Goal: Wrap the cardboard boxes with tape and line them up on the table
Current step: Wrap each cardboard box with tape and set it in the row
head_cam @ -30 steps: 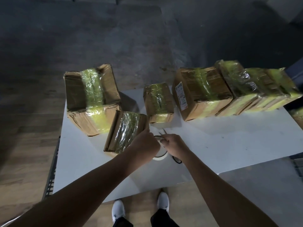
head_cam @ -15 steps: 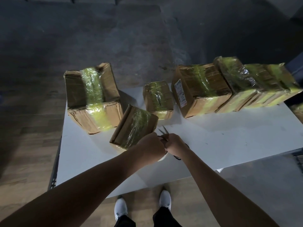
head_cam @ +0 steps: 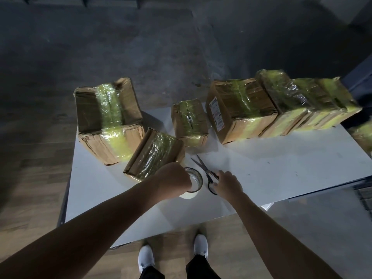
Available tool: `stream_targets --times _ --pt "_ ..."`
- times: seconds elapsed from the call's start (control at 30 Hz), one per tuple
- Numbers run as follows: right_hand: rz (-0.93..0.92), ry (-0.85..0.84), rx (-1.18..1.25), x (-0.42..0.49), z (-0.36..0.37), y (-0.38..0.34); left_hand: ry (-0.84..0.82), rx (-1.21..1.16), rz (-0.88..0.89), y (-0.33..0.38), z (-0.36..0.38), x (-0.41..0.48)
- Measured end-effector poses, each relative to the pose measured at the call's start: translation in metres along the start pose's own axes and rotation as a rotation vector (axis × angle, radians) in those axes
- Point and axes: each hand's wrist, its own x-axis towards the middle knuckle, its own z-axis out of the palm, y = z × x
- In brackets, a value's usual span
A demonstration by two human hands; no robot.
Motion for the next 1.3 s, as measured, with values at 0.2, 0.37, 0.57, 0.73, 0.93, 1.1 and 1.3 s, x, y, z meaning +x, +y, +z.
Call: stream_targets --times 0.2,0.37,0.57,0.73,0.93,1.1,1.3 --pt "-0.002 0.008 -0.192 0.003 0.01 -0.001 -0.005 0.037 0.016 -0.002 0.002 -0.001" --pt "-0.019 -0.062 -0.242 0.004 -0.001 0.001 -0.006 0.019 0.04 -0.004 0.004 -0.001" --pt "-0.027 -0.196 -0.133 0.001 -0.02 0.005 0.042 0.016 0.037 -0.002 0.004 -0.002" --pt "-0.1 -0.264 0.019 0.0 -0.077 -0.008 0.064 0.006 0.065 -0.005 0.0 -0.003" --pt "-0.183 -0.437 -0.134 -0.012 -0.142 -0.031 0.08 0.005 0.065 -0.001 0.001 -0.008" --pt "-0.134 -0.54 -0.232 -0.014 -0.165 -0.051 0.117 -0.05 0.053 -0.008 0.002 -0.011" --pt "-0.046 -0.613 -0.191 -0.006 -0.164 -0.062 0.105 -0.046 0.063 -0.007 -0.002 -0.011"
